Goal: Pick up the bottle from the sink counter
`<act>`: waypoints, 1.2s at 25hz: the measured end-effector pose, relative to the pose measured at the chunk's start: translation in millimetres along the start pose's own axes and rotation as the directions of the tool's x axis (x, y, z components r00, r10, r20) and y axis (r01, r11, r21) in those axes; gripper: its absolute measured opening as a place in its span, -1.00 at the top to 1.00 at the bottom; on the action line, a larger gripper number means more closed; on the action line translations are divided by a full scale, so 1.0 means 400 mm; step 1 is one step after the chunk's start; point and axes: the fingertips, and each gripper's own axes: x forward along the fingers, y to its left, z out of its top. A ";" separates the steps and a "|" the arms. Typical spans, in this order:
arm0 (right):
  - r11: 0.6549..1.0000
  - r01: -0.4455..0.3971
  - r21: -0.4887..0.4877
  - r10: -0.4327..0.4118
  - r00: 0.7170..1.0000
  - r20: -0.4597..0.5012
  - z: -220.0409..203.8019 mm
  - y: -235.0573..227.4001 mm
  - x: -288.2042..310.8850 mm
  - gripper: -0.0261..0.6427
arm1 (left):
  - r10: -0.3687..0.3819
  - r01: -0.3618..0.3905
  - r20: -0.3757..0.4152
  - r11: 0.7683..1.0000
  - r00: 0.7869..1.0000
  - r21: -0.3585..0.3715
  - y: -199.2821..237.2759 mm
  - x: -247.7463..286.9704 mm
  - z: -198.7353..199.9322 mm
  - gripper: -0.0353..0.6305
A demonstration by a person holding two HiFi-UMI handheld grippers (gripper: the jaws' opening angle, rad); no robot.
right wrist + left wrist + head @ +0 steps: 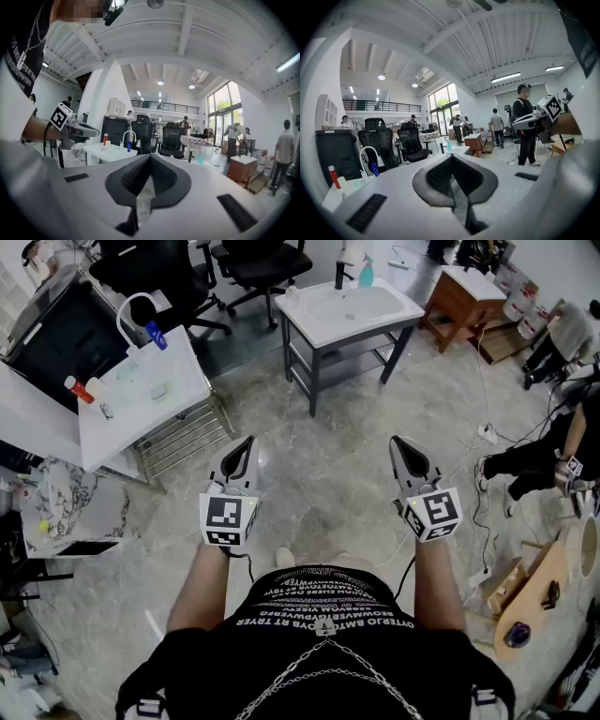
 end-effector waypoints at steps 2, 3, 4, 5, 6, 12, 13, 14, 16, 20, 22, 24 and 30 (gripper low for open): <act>1.000 -0.015 -0.007 0.015 1.000 -0.014 -0.004 -0.015 -0.005 0.94 | -0.001 0.001 0.003 1.000 1.000 -0.015 -0.031 0.024 0.023 0.88; 1.000 -0.022 -0.012 0.022 1.000 -0.019 -0.004 -0.024 -0.009 0.94 | -0.004 0.004 0.004 1.000 1.000 -0.020 -0.049 0.036 0.031 0.88; 0.999 -0.030 -0.019 0.030 0.999 -0.020 -0.003 -0.034 -0.014 0.94 | -0.010 0.010 0.004 1.000 1.000 -0.022 -0.071 0.047 0.037 0.88; 0.999 -0.038 -0.025 0.037 0.999 -0.018 -0.001 -0.047 -0.020 0.94 | -0.018 0.018 0.005 1.000 1.000 -0.016 -0.094 0.062 0.042 0.88; 0.999 -0.045 -0.027 0.044 0.999 -0.014 0.000 -0.063 -0.023 0.94 | -0.023 0.023 0.006 1.000 1.000 -0.005 -0.115 0.079 0.046 0.88; 0.990 -0.139 0.017 0.139 0.990 0.018 0.010 -0.111 -0.033 0.93 | 0.002 -0.002 -0.003 1.000 1.000 0.018 -0.192 0.117 0.082 0.88; 0.988 -0.153 0.015 0.153 0.988 0.025 0.019 -0.117 -0.032 0.93 | 0.012 -0.012 -0.005 0.999 1.000 0.030 -0.199 0.116 0.091 0.88; 0.986 -0.168 0.013 0.167 0.985 0.032 0.027 -0.124 -0.033 0.93 | 0.024 -0.023 -0.005 0.999 1.000 0.040 -0.205 0.114 0.101 0.88; 0.979 -0.201 0.011 0.201 0.979 0.044 0.035 -0.134 -0.035 0.93 | 0.056 -0.056 -0.002 0.998 0.998 0.042 -0.208 0.108 0.119 0.88; 0.970 -0.243 0.016 0.242 0.969 0.044 0.018 -0.152 -0.021 0.93 | 0.140 -0.139 -0.014 0.990 0.990 0.009 -0.194 0.101 0.117 0.88; 0.967 -0.252 0.023 0.252 0.967 0.033 -0.003 -0.161 -0.015 0.93 | 0.150 -0.150 -0.022 0.989 0.988 0.004 -0.205 0.100 0.110 0.88; 0.966 -0.255 0.040 0.254 0.967 0.030 -0.020 -0.175 -0.004 0.93 | 0.141 -0.140 -0.038 0.990 0.989 0.020 -0.219 0.111 0.101 0.88; 0.965 -0.254 0.062 0.254 0.967 0.009 -0.058 -0.170 0.079 0.93 | 0.120 -0.119 -0.067 0.993 0.991 0.011 -0.163 0.170 0.052 0.88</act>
